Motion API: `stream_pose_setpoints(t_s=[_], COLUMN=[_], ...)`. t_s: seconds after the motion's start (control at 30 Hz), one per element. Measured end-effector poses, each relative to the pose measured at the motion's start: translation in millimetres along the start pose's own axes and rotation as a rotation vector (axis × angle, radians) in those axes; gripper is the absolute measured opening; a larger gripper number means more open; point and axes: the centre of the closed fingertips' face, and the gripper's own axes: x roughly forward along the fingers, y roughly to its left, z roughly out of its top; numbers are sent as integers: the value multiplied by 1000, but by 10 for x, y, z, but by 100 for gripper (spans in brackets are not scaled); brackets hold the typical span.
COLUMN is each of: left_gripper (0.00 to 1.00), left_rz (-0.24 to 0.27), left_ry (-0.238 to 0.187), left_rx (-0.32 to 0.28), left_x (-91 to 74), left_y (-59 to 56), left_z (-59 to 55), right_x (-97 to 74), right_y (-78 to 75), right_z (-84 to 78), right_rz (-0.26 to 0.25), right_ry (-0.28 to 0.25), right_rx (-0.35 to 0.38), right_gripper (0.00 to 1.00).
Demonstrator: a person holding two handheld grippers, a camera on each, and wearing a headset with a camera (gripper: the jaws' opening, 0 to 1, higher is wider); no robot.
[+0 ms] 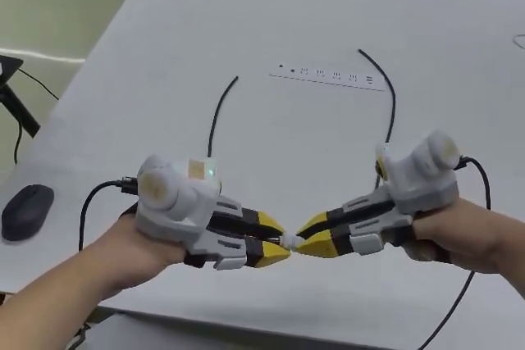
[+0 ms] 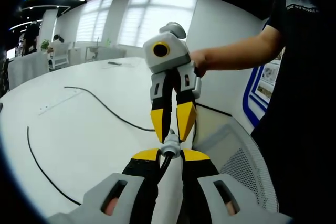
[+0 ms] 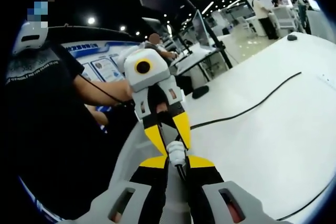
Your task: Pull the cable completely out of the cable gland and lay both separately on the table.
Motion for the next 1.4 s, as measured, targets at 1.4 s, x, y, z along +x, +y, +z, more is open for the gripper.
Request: stream_pose_setpoints(t_s=[1.4], left_gripper=[15], left_rz=[-19], left_ry=[-38], left_rx=[-125], left_x=[-2], left_y=[21], left_z=[51], right_x=[-5], right_y=[-38], right_z=[27], right_rz=[-621], right_ry=[264], right_rx=[-872], right_gripper=[9])
